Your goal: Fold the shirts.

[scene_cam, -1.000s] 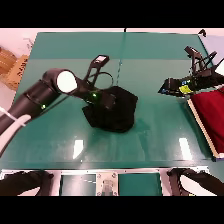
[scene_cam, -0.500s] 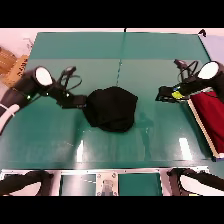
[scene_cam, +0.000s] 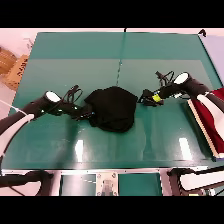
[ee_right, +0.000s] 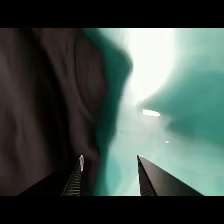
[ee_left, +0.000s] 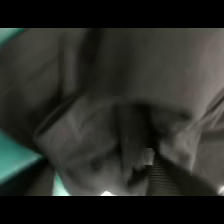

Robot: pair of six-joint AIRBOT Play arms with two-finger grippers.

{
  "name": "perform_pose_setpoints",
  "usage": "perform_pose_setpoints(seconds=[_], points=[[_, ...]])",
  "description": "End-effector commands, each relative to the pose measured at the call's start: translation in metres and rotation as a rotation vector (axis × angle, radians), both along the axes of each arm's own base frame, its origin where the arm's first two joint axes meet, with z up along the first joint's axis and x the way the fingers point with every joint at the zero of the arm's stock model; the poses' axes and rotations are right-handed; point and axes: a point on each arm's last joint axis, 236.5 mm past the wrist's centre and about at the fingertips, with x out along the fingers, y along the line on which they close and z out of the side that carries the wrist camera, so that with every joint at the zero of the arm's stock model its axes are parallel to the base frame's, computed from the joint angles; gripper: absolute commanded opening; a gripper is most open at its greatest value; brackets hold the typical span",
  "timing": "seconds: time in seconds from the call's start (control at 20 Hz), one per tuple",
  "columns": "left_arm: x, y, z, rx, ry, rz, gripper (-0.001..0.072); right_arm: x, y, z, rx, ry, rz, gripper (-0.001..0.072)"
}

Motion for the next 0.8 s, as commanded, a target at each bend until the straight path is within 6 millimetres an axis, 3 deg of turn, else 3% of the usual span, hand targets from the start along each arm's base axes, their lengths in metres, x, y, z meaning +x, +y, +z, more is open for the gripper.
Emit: perform_pose_setpoints(seconds=[0.0,0.05,0.1,0.25,0.35,0.5,0.6,0.75], points=[[0.017,-0.008,-0.006,-0.050,-0.054,0.038,0.0300,0.014,0.026,-0.018,0.139,0.014,-0.043,0.0392],[0.022,-0.009,-0.003,-0.049,-0.080,0.023,0.0108,0.016,0.034,-0.020,0.176,0.016,-0.050,0.0391],[0.026,-0.010,0.003,-0.056,-0.097,0.011,0.0026,0.019,0.042,-0.020,0.215,0.011,-0.050,0.0372],[0.046,-0.011,0.037,-0.081,-0.162,-0.039,0.0025,0.030,0.051,-0.004,0.271,-0.051,-0.011,0.0014],[0.063,-0.001,0.075,-0.081,-0.234,-0.060,0.0025,0.036,0.050,0.025,0.301,-0.089,0.047,0.0013],[0.082,0.026,0.154,-0.057,-0.374,-0.053,0.0025,0.047,0.036,0.105,0.327,-0.229,0.099,0.0013],[0.084,0.037,0.216,-0.063,-0.504,-0.050,0.0025,0.051,0.020,0.175,0.307,-0.396,0.100,0.0013],[0.068,0.041,0.306,-0.069,-0.703,-0.078,0.0025,0.028,0.005,0.278,0.250,-0.669,0.127,0.0013]])
